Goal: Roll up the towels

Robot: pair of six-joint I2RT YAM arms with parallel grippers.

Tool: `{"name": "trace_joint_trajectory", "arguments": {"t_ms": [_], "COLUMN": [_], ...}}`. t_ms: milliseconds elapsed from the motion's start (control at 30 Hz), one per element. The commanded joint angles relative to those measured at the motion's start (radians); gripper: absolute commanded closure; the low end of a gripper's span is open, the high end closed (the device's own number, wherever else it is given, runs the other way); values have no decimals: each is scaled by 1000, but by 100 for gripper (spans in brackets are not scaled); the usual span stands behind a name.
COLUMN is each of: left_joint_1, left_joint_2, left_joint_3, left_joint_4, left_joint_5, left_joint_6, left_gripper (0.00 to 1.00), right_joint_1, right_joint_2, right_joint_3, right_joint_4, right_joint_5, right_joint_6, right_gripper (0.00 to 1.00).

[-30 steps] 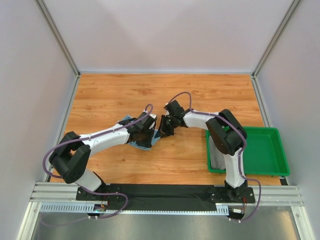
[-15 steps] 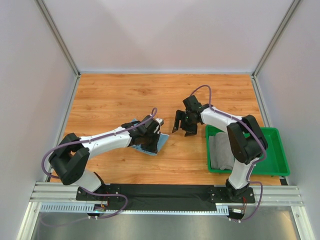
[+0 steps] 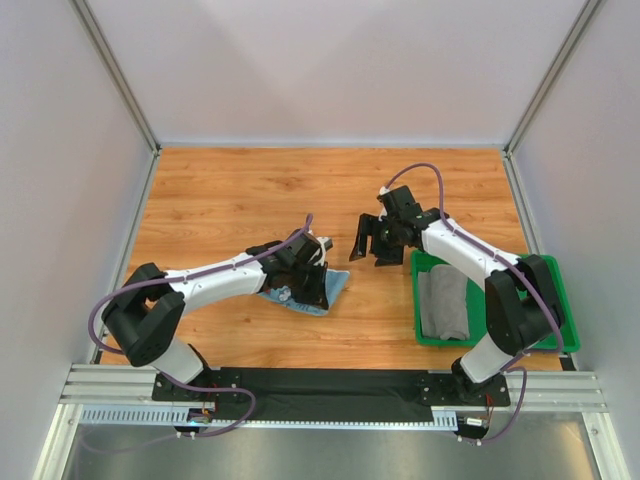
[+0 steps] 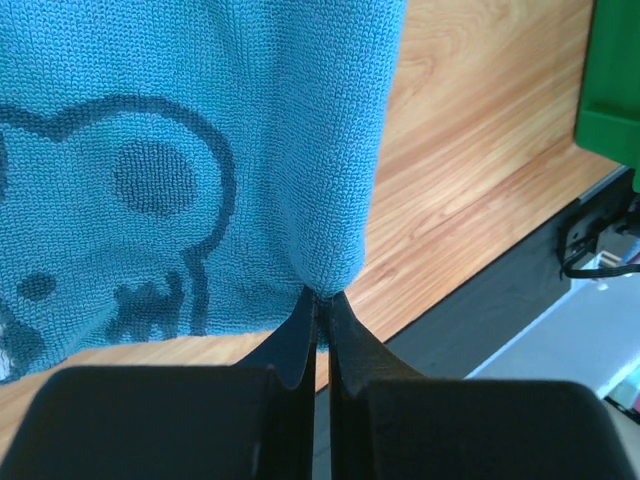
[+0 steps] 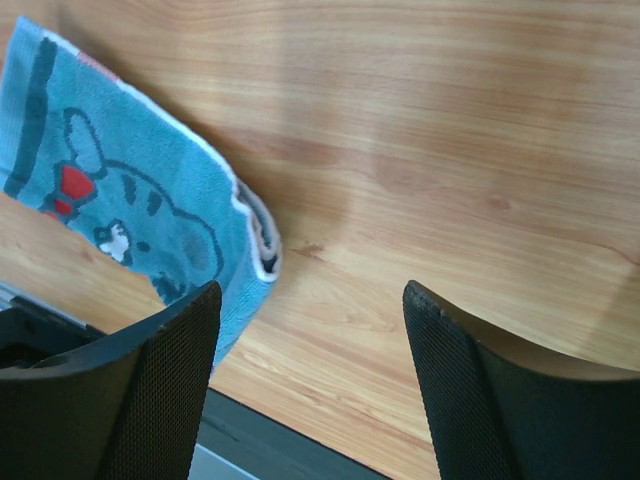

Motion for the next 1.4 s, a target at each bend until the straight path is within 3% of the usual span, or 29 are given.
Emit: {"name": "trace_joint_trajectory", "arguments": {"t_ms": [0, 400, 667, 967, 1200, 1367], "left_joint_1": [-5, 1, 64, 102, 147, 181], "left_joint_2": [14, -3, -45, -86, -42, 17], "left_joint_3": [20, -135, -322, -368, -379, -384], "left_joint_4": [67, 327, 564, 558, 474, 428], "left_joint_5": [62, 144, 177, 182, 203, 217], "left_joint_6": [-74, -310, -482, -548, -591, -594], "left_gripper": [100, 100, 100, 100, 100, 100], "right_joint_1": [6, 6, 6, 9, 26, 52], "right_joint_2": [-26, -75, -109, -139, -146, -97], "right_joint_3": [-22, -77, -103, -166, -247, -266], "right_joint_4": [55, 124, 152, 256, 365, 395], "right_joint_5": [-104, -248, -308, -440, -510, -492], "right_joint_6": [-48, -53, -57, -59, -68, -77], "right_gripper": [26, 26, 26, 30, 49, 58]}}
